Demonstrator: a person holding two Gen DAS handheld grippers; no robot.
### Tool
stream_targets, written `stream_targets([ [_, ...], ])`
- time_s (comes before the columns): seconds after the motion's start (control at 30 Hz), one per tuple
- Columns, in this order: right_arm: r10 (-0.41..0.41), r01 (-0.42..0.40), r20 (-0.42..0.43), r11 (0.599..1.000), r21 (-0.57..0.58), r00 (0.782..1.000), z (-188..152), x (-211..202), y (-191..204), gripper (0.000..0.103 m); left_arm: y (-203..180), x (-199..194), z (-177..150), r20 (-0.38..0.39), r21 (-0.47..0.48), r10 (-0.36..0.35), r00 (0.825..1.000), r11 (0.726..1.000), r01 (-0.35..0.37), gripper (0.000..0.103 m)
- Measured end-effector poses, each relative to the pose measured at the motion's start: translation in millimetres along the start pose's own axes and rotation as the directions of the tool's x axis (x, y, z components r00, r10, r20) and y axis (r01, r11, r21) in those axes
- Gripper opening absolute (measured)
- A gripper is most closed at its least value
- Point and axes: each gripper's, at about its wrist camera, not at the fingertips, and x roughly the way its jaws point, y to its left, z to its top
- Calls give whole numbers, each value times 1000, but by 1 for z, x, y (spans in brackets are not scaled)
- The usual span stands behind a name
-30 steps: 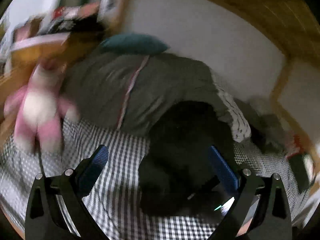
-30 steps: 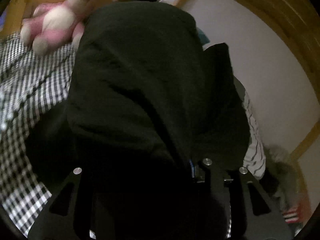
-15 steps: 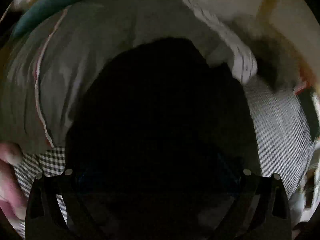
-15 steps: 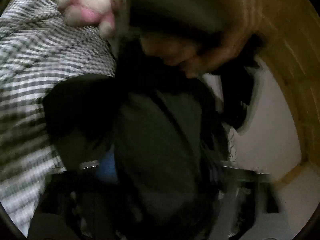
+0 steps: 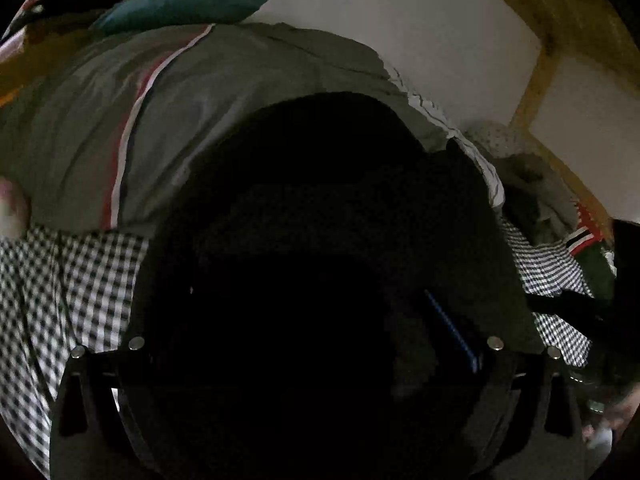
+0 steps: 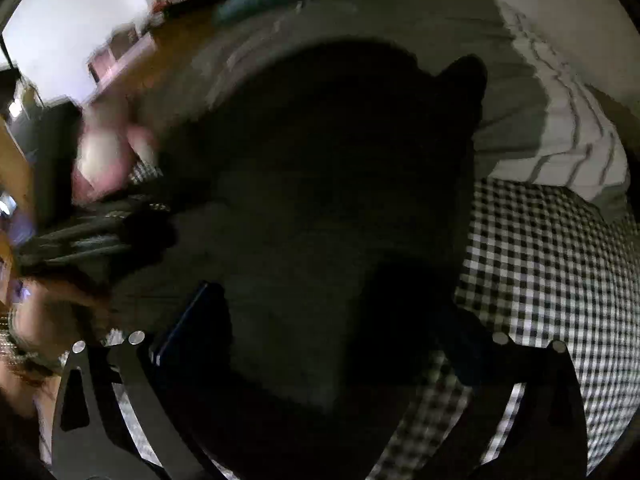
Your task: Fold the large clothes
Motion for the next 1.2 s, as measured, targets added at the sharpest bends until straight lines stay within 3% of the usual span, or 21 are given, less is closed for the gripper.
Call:
stream_targets([
  [0.1, -59, 57, -33, 997, -52, 998, -6, 14, 12, 101, 4, 1, -11, 2, -18, -1, 1000, 1000, 1, 98],
  [0.17, -81, 79, -24, 995, -60, 996, -11, 24, 22, 101, 0, -4, -11, -19, -36, 39, 999, 999, -40, 98],
  [0.23, -78, 78, -31, 997, -15, 996, -20, 17, 13, 101, -16, -24, -6, -38, -69, 120, 992, 990, -123, 98],
  [0.3, -91, 92, -43, 996, 17, 995, -31, 10, 15, 100, -29, -44, -12, -13, -77, 98, 995, 992, -98, 98],
  [0.33, -93, 94, -43, 995, 27, 995, -39, 1, 17, 100, -35, -44, -17, -36, -46, 126, 991, 991, -127, 98],
  [0.4, -40, 41, -18, 997, 62, 999, -52, -23, 12, 100, -41, -29, -36, -89, 68, 217, 972, 975, -211, 98],
  [0.47, 50, -55, 43, 993, 105, 998, -57, -48, -1, 100, -28, -37, -53, -12, -9, 165, 986, 986, -165, 98],
  [0.57, 59, -87, 150, 978, 190, 987, -25, -76, -25, 100, -19, -42, -62, 13, -59, 115, 993, 992, -114, 98],
  [0.63, 54, -66, 81, 986, 151, 995, 8, -66, -23, 100, -19, -44, -70, 34, -67, 118, 992, 991, -115, 98],
  [0.67, 6, -7, 9, 996, 93, 1000, 28, -45, -13, 100, -19, -44, -73, 42, -75, 120, 992, 990, -117, 98],
  [0.73, -22, 24, -30, 999, 46, 999, 53, -14, -3, 100, -20, -45, -77, 51, -78, 127, 991, 989, -122, 98],
  [0.8, -33, 38, -45, 992, 119, 998, 89, 15, -6, 100, -19, -46, -81, 61, -86, 128, 990, 989, -122, 98],
  [0.83, -46, 59, -94, 988, 140, 995, 105, 37, -12, 101, -19, -45, -82, 69, -89, 126, 990, 989, -119, 98],
  [0.93, -87, 129, -271, 982, 138, 959, 115, 93, -7, 101, -28, -45, -82, 88, -68, 162, 983, 985, -156, 98],
  [1.03, -115, 166, -318, 977, 136, 941, 122, 110, -5, 101, -26, -42, -76, 79, -71, 178, 981, 983, -172, 98],
  [1.13, -78, 142, -309, 971, 192, 948, 127, 99, -9, 101, -18, -41, -75, 63, -90, 137, 989, 987, -131, 98],
  [1.2, 1, 55, -229, 970, 236, 973, 128, 62, -15, 100, -16, -43, -80, 63, -86, 117, 991, 990, -112, 98],
])
